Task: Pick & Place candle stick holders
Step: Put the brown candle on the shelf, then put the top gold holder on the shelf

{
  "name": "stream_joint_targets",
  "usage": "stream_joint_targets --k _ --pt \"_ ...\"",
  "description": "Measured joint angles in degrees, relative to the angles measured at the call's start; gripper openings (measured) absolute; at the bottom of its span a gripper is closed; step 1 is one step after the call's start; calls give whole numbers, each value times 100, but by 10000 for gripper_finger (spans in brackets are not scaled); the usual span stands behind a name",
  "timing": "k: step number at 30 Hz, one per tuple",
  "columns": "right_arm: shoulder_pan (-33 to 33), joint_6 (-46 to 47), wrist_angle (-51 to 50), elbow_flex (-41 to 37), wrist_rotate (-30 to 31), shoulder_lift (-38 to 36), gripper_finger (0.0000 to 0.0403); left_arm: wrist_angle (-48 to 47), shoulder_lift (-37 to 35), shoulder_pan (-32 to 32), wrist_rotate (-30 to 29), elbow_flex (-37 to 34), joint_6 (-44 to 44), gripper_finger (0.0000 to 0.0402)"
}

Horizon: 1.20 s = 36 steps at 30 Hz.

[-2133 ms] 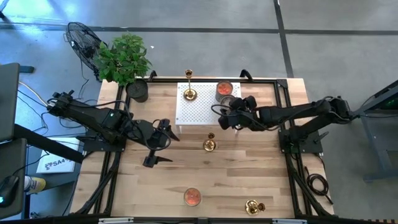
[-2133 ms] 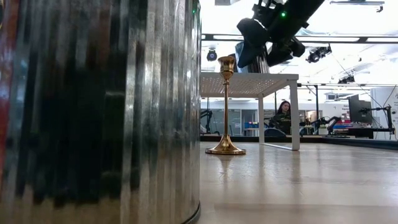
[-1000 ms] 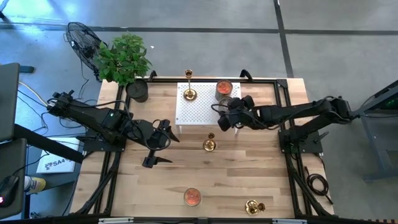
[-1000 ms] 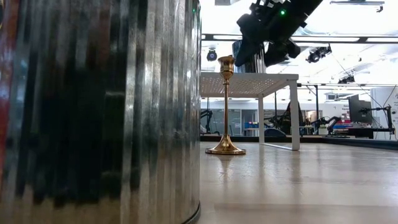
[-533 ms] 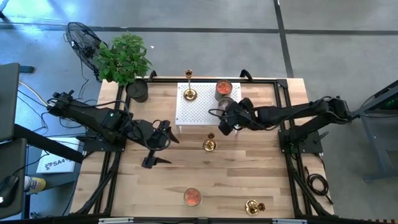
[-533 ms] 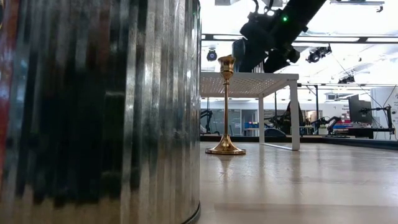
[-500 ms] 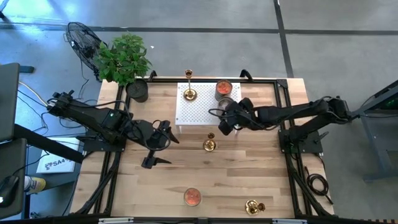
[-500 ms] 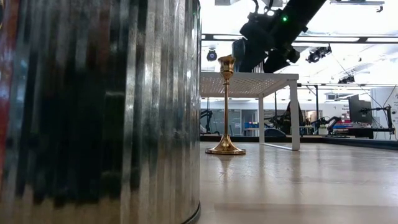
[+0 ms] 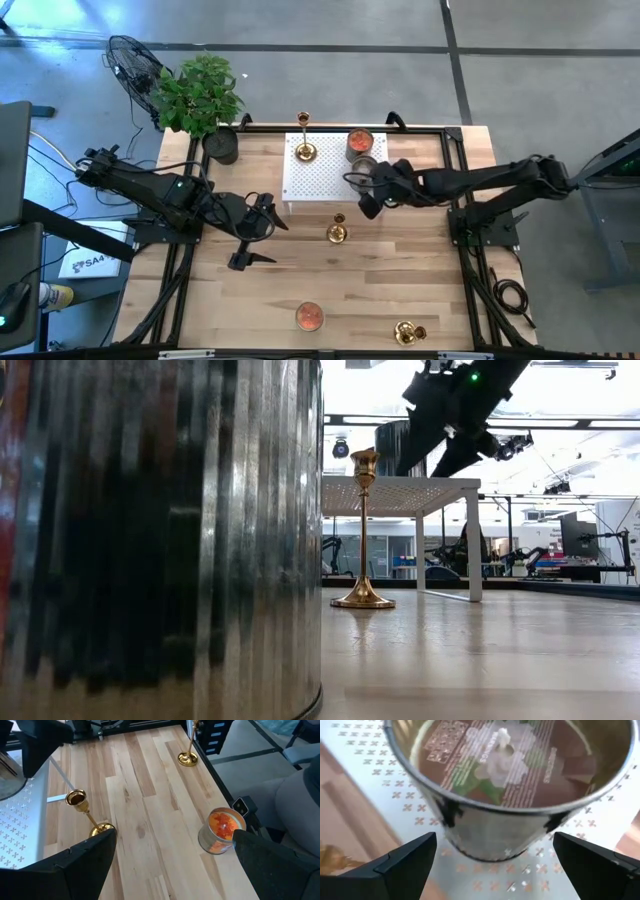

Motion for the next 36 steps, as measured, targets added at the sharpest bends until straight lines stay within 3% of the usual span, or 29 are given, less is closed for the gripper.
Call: stream_joint_targets --k 10,22,30,36 --pt "535 222 -103 7 -89 -357 394 -1 0 0 -17 -4 -2 393" --pt "1919 1159 -534 11 -17 -599 394 -168 57 0 -17 -4 -393 393" --pt "2681 931 103 11 849 -582 394 -221 551 2 -18 -5 -498 393" --pt "2967 306 678 13 970 -499 394 -220 900 1 -53 -7 -459 393"
